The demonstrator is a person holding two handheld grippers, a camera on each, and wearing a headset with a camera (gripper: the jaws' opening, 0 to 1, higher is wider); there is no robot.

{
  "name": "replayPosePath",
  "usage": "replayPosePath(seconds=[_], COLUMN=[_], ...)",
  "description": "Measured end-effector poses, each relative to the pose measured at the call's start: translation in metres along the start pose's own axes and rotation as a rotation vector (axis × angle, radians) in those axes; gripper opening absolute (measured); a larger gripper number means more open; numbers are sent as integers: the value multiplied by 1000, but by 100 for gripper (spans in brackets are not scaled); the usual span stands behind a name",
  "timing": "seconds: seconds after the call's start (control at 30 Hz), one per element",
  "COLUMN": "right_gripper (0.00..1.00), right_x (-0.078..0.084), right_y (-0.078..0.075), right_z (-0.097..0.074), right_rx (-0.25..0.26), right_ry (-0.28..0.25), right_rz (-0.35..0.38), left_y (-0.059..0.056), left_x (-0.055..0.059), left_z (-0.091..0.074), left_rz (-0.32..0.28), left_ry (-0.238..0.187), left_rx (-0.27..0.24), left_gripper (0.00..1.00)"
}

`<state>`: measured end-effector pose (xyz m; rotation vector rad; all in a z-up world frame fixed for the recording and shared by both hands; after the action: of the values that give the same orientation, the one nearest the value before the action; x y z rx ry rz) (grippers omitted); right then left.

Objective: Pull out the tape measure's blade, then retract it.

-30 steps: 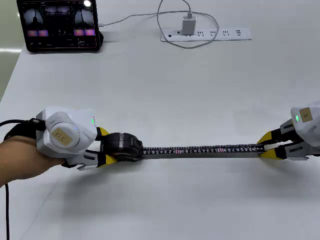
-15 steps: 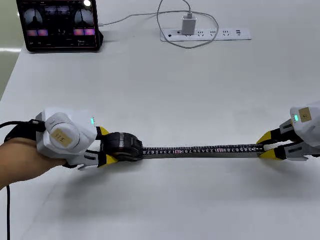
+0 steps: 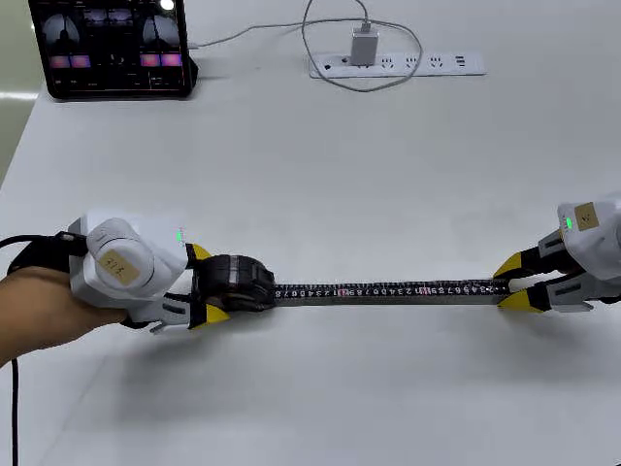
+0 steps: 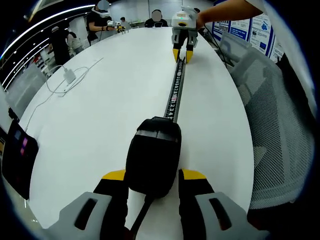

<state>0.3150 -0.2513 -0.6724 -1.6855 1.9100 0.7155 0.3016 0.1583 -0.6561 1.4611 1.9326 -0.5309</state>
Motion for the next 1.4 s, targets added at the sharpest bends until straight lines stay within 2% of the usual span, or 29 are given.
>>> replayPosePath(seconds=[0.13, 0.2, 0.53, 0.8, 1.13, 1.17, 1.4], right_gripper=[15, 16, 21, 28, 34, 34, 37], right_x=[0, -1, -2, -4, -7, -9, -9], right_y=[0, 0, 1, 6, 14, 15, 20], right_z=[-1, -2, -3, -7, -13, -13, -16], right_rx=[4, 9, 26, 58, 116, 128, 192], right_ry=[-1, -4, 7, -15, -48, -66, -99], right_rz=[-1, 2, 24, 70, 103, 117, 136], left_y=[1, 2, 1, 2, -1, -2, -9], left_x=[0, -2, -3, -6, -8, -7, -8], left_z=[-1, -2, -5, -11, -17, -18, -22], left_rz=[-8, -1, -15, -51, -93, -94, -116], left_ry=[-5, -21, -24, -49, -73, -75, -106], left_rx=[-7, -22, -21, -37, -59, -65, -119], left_gripper=[36, 38, 39, 45, 49, 49, 53])
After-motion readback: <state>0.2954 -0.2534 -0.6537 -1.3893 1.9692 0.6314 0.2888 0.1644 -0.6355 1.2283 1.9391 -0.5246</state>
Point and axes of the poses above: the centre of the closed fingertips' face, and the gripper's own axes: z roughly forward along the fingers, y roughly to its left, x roughly out of its underside, the point moved 9 cm from there along -z, roughly backward along the fingers, and after that the axes turned 11 degrees about -y, right-handed, at the moved point
